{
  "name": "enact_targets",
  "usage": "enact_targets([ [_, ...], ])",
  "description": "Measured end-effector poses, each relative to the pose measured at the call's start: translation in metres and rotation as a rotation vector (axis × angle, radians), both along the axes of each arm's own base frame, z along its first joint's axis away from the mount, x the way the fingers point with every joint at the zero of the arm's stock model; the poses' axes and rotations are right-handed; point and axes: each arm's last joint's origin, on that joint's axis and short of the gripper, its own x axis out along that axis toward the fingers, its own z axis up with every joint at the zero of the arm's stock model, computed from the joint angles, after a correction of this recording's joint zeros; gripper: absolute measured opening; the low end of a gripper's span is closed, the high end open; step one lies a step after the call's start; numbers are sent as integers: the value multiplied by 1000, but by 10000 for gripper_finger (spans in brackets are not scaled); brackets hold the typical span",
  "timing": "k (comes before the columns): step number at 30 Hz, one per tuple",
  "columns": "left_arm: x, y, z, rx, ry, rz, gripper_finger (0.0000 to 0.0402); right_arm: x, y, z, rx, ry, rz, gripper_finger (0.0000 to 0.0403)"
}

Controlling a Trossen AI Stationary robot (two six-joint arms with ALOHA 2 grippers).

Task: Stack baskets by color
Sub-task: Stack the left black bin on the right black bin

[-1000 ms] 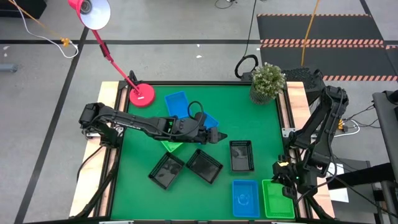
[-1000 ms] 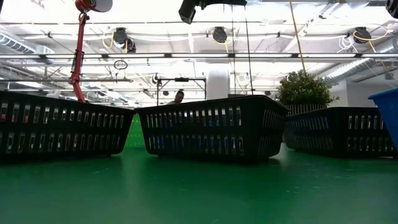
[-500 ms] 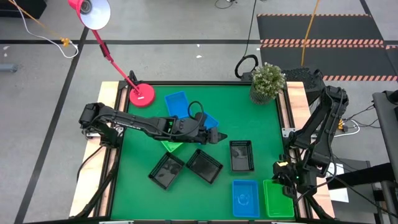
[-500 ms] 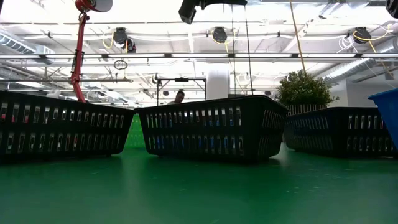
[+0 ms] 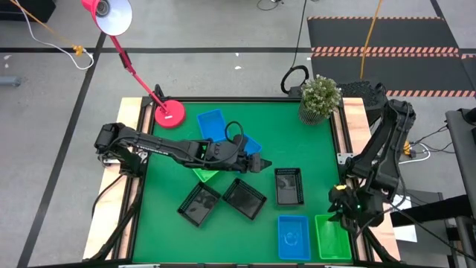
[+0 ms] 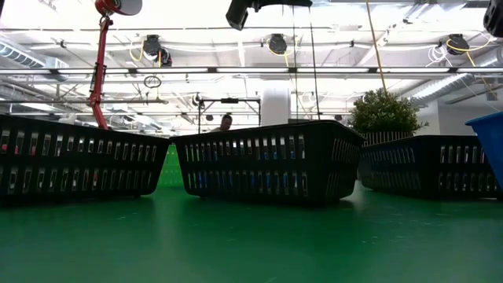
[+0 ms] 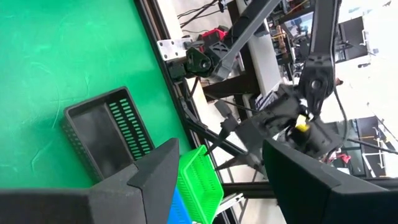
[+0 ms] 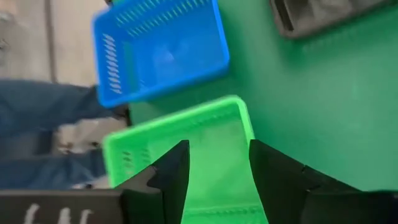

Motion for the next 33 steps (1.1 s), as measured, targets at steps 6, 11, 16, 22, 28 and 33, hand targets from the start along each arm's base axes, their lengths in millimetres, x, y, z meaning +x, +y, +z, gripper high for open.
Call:
enact_targets([
  [6,0,0,0,41,4,-15,232,5,-19,17,93,-124,-85,145],
  [11,0,0,0,69,11,-24,232,16,-31,29,119,-254,-113,141],
  [16,-4,2,-1,101,52,-33,232,31,-43,47,75,-388,-139,141],
  [22,-25,15,1,161,224,-27,232,49,-68,67,-67,-491,-226,141],
  [28,-58,44,-4,124,512,-24,232,64,-96,69,-107,-478,-336,141],
  [33,-80,80,-18,57,778,-26,232,73,-116,68,-35,-448,-445,141],
])
